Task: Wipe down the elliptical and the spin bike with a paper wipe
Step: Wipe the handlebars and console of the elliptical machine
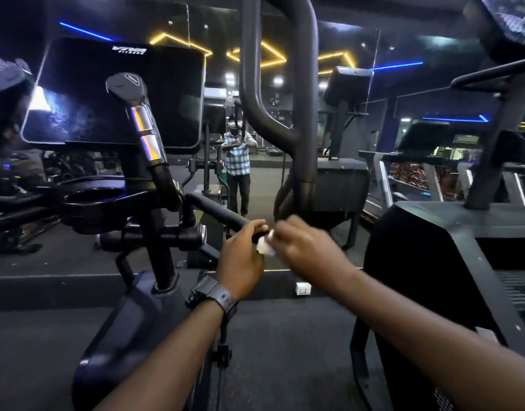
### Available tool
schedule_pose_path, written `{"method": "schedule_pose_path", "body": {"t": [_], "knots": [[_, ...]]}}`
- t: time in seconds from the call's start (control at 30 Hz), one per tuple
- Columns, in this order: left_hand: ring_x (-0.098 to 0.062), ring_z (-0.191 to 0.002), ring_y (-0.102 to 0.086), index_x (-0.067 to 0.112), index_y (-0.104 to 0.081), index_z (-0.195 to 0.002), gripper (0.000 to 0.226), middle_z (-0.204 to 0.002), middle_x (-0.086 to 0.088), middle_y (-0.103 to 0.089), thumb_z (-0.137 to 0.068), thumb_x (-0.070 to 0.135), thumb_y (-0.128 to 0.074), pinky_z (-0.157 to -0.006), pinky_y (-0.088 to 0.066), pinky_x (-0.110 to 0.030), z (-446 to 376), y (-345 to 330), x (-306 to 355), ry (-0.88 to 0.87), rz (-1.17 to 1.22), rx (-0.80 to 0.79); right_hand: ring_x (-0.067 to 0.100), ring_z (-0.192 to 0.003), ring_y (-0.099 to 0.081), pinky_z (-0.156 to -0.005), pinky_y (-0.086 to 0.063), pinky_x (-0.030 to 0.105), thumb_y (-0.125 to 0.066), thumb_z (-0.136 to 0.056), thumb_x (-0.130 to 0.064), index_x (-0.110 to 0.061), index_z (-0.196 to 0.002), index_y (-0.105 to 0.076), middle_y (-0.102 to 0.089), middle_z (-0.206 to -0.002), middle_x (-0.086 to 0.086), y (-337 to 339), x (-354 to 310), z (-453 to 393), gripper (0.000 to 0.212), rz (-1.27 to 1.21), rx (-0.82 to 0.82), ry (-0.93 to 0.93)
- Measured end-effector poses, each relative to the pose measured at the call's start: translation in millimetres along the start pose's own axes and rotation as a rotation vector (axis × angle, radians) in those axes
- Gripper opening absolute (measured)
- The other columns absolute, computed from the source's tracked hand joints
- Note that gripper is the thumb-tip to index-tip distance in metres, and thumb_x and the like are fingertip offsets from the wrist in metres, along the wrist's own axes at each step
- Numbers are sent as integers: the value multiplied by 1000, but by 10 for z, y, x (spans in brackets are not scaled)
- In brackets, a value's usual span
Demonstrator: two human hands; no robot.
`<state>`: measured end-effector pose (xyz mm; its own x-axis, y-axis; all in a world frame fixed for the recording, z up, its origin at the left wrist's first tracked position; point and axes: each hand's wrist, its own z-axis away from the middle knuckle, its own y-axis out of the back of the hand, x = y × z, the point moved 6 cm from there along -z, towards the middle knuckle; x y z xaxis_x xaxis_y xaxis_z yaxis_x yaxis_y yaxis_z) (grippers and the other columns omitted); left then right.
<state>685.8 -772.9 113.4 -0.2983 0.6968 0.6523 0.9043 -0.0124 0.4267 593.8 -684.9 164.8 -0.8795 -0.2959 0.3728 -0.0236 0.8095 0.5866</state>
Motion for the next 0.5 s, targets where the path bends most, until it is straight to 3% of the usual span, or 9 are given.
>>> {"method": "schedule_pose_path", "body": {"t": [0.07, 0.2, 0.33, 0.37, 0.5], "knots": [[-14, -117, -61, 17, -55, -131, 54, -125, -2, -66, -83, -5, -63, -100, -46, -24, 24, 2, -9, -21, -12, -19, 21, -77, -48, -46, -49, 34, -60, -89, -14, -9, -92, -65, -53, -85, 5, -96, -85, 159, 7, 41, -63, 93], [-17, -122, -58, 19, -53, -134, 54, -129, -2, -64, -84, 3, -68, -104, -45, -30, 31, 18, -30, -57, -76, -50, 25, -77, -50, -57, -49, 37, -59, -94, -11, -3, -96, -68, -55, -84, 9, 343, 420, -41, 12, 0, 278, -249], [-19, -113, -64, 21, -57, -129, 49, -122, -3, -68, -84, 4, -67, -96, -51, -36, -16, 33, -3, -91, -78, -41, 21, -77, -49, -48, -49, 34, -51, -95, -15, -7, -96, -70, -57, -85, 6, -11, -29, 69, 20, 131, 55, 76], [-18, -114, -63, 22, -56, -130, 50, -124, -2, -68, -84, 4, -67, -97, -51, -36, -26, 30, -27, -83, -78, -58, 21, -77, -49, -49, -48, 33, -52, -94, -15, -7, -97, -70, -58, -85, 6, 13, 12, 88, 20, 138, 51, 80], [-11, -120, -59, 22, -57, -130, 51, -127, 3, -66, -83, 3, -69, -104, -45, -28, -16, 52, -91, -81, -58, -32, 26, -76, -51, -58, -49, 38, -53, -97, -11, -3, -100, -72, -59, -85, 10, 335, 402, -20, 21, 71, 317, -227]]}}
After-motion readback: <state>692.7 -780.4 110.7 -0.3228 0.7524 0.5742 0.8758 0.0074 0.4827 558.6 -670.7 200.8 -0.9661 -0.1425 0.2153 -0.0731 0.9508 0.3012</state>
